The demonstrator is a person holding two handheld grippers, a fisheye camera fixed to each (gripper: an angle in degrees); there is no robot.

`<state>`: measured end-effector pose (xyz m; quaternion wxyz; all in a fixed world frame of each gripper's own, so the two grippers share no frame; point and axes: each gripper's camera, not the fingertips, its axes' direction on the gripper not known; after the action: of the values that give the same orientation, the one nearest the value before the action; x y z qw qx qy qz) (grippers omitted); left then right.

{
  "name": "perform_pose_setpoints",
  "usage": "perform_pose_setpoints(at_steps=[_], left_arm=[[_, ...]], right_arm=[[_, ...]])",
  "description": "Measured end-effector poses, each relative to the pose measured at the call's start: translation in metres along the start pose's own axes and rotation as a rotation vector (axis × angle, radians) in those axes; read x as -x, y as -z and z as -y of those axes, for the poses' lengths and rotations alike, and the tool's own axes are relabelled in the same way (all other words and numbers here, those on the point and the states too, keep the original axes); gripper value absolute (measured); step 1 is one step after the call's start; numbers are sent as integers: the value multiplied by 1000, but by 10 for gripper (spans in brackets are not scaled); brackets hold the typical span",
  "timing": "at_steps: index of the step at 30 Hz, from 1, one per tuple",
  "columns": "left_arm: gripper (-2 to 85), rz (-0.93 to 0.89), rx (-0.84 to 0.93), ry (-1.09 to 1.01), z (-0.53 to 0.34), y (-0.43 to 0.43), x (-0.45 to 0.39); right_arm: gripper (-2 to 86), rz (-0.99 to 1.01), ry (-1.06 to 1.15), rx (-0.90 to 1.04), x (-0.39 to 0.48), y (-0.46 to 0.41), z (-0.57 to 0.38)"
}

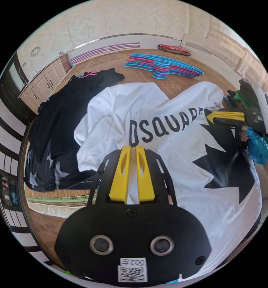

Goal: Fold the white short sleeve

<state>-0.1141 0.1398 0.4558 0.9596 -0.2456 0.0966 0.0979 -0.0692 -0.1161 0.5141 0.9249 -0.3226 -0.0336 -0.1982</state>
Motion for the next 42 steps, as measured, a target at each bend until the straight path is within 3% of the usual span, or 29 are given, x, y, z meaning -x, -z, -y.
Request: perform_pose_setpoints(at_steps=[15,20,25,30,34,42], left_arm=[[-8,6,15,-22,0,0,-3],[-7,-10,29,-4,0,10,-1],[18,-35,-83,-29,-6,32,1],[29,64,3,-31,-7,12,9],[29,103,-56,-28,-18,7,11],[34,90,-8,45,-12,17,16]], right_arm=[[-5,15,4,19,-6,-3,-5],[44,-14,54,27,-7,0,-6],[53,57,17,-40,-17,2,-14],[55,46,-29,-23,-24,-13,-16],[57,91,-76,-22,-40,-17,-22],[35,57,-80,11,-46,-11,-39]])
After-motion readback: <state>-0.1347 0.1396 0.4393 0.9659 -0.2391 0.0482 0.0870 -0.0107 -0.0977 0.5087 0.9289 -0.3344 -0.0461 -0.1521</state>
